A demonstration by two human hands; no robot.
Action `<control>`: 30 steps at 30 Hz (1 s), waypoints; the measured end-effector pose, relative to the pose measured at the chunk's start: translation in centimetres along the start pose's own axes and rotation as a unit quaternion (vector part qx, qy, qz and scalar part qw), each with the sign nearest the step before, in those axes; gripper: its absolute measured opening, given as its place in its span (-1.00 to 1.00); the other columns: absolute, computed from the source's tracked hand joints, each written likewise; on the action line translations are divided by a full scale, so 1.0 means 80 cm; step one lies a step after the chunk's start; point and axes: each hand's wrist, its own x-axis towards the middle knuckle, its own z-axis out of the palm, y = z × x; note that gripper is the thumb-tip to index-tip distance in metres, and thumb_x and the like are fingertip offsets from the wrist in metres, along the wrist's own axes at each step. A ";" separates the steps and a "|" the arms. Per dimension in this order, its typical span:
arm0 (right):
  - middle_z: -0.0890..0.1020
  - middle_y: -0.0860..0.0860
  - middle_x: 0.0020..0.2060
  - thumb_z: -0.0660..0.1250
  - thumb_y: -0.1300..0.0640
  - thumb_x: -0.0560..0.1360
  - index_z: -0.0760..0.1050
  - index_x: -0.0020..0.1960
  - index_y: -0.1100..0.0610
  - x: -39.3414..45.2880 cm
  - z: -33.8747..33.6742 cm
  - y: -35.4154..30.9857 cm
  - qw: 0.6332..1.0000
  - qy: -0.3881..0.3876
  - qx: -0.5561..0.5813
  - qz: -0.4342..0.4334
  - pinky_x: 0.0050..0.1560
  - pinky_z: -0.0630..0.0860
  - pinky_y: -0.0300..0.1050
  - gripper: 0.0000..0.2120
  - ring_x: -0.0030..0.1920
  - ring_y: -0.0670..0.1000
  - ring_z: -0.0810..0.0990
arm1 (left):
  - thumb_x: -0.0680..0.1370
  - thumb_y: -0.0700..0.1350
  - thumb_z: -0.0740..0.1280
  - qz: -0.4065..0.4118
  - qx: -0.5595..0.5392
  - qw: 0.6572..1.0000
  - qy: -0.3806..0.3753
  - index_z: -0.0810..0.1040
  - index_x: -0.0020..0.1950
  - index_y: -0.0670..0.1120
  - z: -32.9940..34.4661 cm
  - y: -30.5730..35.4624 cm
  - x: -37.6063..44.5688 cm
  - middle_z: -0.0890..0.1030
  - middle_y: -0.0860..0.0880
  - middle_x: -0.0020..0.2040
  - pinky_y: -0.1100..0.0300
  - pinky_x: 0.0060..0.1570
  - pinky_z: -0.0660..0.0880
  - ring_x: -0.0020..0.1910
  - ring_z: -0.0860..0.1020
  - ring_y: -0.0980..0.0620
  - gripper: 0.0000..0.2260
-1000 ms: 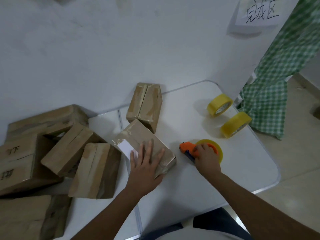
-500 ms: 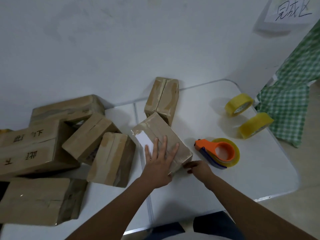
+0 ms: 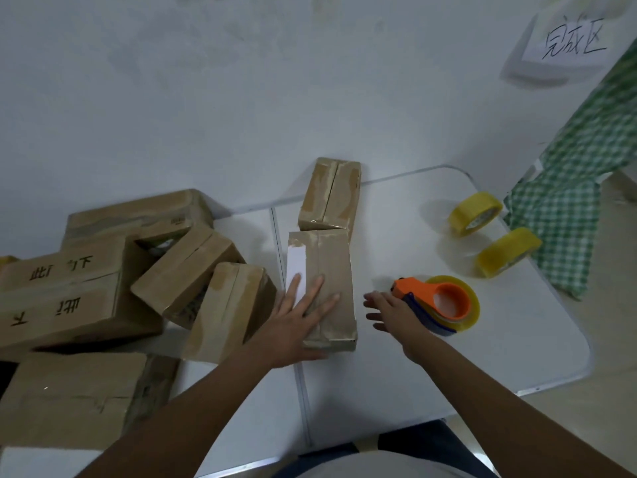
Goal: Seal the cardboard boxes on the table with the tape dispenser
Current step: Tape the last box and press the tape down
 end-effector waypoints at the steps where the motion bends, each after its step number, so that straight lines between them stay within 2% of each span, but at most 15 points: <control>1: 0.62 -0.05 0.08 0.13 0.01 0.66 0.53 0.20 0.06 -0.001 0.002 -0.003 1.000 -0.002 0.004 -0.002 0.21 0.53 0.03 -0.74 0.09 0.02 0.60 | 0.47 0.45 0.17 -0.003 -0.002 1.000 0.005 -0.47 0.49 0.25 0.000 0.003 0.004 -0.48 0.04 0.54 -0.27 0.46 -0.21 0.46 -0.53 -0.17 -0.08; 4: 0.63 -0.10 0.07 0.12 -0.02 0.66 0.53 0.19 0.00 -0.006 0.002 -0.002 1.000 0.003 0.011 -0.027 0.15 0.55 -0.02 -0.75 0.07 -0.05 0.62 | 0.50 0.44 0.11 -0.001 0.000 1.000 0.024 -0.43 0.53 0.19 0.002 0.015 0.021 -0.40 0.02 0.57 -0.25 0.51 -0.15 0.49 -0.49 -0.17 -0.12; 7: 0.65 -0.22 -0.01 0.17 -0.03 0.64 0.53 0.11 -0.18 -0.010 -0.004 0.007 0.998 0.016 -0.008 -0.066 -0.05 0.53 -0.24 -0.83 -0.02 -0.21 0.63 | 0.53 0.42 0.08 0.014 0.026 0.999 0.036 -0.35 0.58 0.13 -0.001 0.022 0.041 -0.34 -0.03 0.60 -0.24 0.52 -0.09 0.52 -0.42 -0.23 -0.16; 9: 0.61 -0.27 0.01 0.21 -0.04 0.62 0.49 0.13 -0.24 -0.010 -0.010 0.011 0.997 0.029 -0.018 -0.075 -0.02 0.53 -0.25 -0.85 0.03 -0.22 0.59 | 0.54 0.41 0.05 0.018 0.043 0.998 0.043 -0.32 0.59 0.10 -0.003 0.026 0.053 -0.30 -0.07 0.61 -0.26 0.52 -0.04 0.53 -0.37 -0.27 -0.18; 11: 0.60 -0.19 0.08 0.21 -0.04 0.62 0.48 0.26 -0.17 -0.007 -0.018 0.012 0.996 0.043 -0.019 -0.073 0.11 0.55 -0.12 -0.77 0.10 -0.17 0.57 | 0.55 0.41 0.03 0.017 0.044 0.998 0.048 -0.31 0.59 0.09 -0.002 0.033 0.059 -0.28 -0.09 0.61 -0.27 0.51 -0.02 0.54 -0.34 -0.29 -0.20; 13: 0.63 -0.12 0.08 0.18 -0.01 0.64 0.51 0.27 -0.07 -0.005 -0.022 0.013 0.996 0.048 -0.020 -0.071 0.12 0.56 -0.07 -0.75 0.08 -0.12 0.61 | 0.54 0.42 0.02 0.013 0.035 0.998 0.046 -0.33 0.58 0.11 0.000 0.035 0.061 -0.32 -0.07 0.60 -0.27 0.51 -0.07 0.53 -0.36 -0.28 -0.19; 16: 0.64 -0.03 0.10 0.17 0.05 0.64 0.55 0.25 0.02 0.000 -0.032 0.018 0.988 0.097 -0.085 -0.088 0.17 0.52 0.01 -0.74 0.09 -0.03 0.60 | 0.51 0.46 0.05 0.025 0.015 0.999 0.045 -0.38 0.55 0.19 -0.004 0.029 0.059 -0.43 -0.01 0.56 -0.24 0.48 -0.30 0.52 -0.43 -0.17 -0.17; 18: 0.64 0.05 0.11 0.20 0.10 0.63 0.54 0.27 0.08 0.007 -0.047 0.024 0.969 0.155 -0.165 -0.097 0.12 0.47 -0.03 -0.73 0.10 0.06 0.58 | 0.51 0.45 0.08 0.041 -0.014 0.998 0.047 -0.36 0.55 0.20 -0.009 0.022 0.054 -0.44 0.06 0.55 -0.14 0.46 -0.40 0.52 -0.45 -0.04 -0.18; 20: 0.62 0.13 0.10 0.22 0.16 0.61 0.51 0.29 0.17 0.013 -0.067 0.032 0.947 0.194 -0.234 -0.102 0.06 0.46 -0.05 -0.72 0.09 0.12 0.57 | 0.51 0.46 0.00 0.043 -0.036 0.997 0.058 -0.28 0.59 0.15 -0.009 0.015 0.044 -0.35 0.10 0.59 -0.05 0.48 -0.38 0.53 -0.41 0.08 -0.20; 22: 0.58 0.19 0.14 0.28 0.18 0.58 0.47 0.30 0.25 0.018 -0.089 0.042 0.925 0.230 -0.285 -0.104 0.11 0.47 0.04 -0.68 0.11 0.17 0.53 | 0.47 0.50 -0.16 0.022 -0.068 0.996 0.061 -0.23 0.60 0.10 -0.005 0.013 0.034 -0.29 0.11 0.60 0.02 0.52 -0.32 0.53 -0.38 0.15 -0.18; 23: 0.54 0.23 0.16 0.32 0.18 0.56 0.45 0.30 0.30 0.021 -0.098 0.047 0.916 0.235 -0.308 -0.100 0.15 0.46 0.09 -0.65 0.13 0.20 0.51 | 0.48 0.49 -0.18 0.009 -0.091 0.994 0.061 -0.22 0.61 0.08 -0.002 0.014 0.029 -0.29 0.13 0.59 0.07 0.53 -0.30 0.53 -0.37 0.17 -0.19; 25: 0.50 0.25 0.19 0.37 0.11 0.54 0.40 0.32 0.33 0.026 -0.112 0.054 0.912 0.195 -0.354 -0.070 0.16 0.46 0.10 -0.55 0.16 0.22 0.49 | 0.55 0.40 -0.05 -0.014 -0.135 0.988 0.069 -0.22 0.60 0.07 0.003 0.022 0.024 -0.31 0.16 0.58 0.20 0.50 -0.28 0.52 -0.37 0.21 -0.25; 27: 0.51 0.20 0.16 0.35 0.03 0.54 0.35 0.31 0.28 0.028 -0.119 0.054 0.906 0.117 -0.406 -0.033 0.07 0.50 0.03 -0.54 0.11 0.17 0.53 | 0.58 0.32 0.04 -0.031 -0.162 0.983 0.081 -0.21 0.60 0.07 0.006 0.037 0.026 -0.32 0.18 0.57 0.27 0.44 -0.29 0.52 -0.37 0.23 -0.27; 30: 0.49 0.18 0.18 0.29 0.09 0.58 0.32 0.31 0.23 0.033 -0.126 0.055 0.905 0.071 -0.417 -0.028 0.12 0.50 0.08 -0.62 0.14 0.17 0.52 | 0.61 0.27 0.10 -0.055 -0.176 0.977 0.102 -0.16 0.62 0.03 0.009 0.065 0.032 -0.25 0.15 0.60 0.21 0.51 -0.17 0.54 -0.33 0.20 -0.28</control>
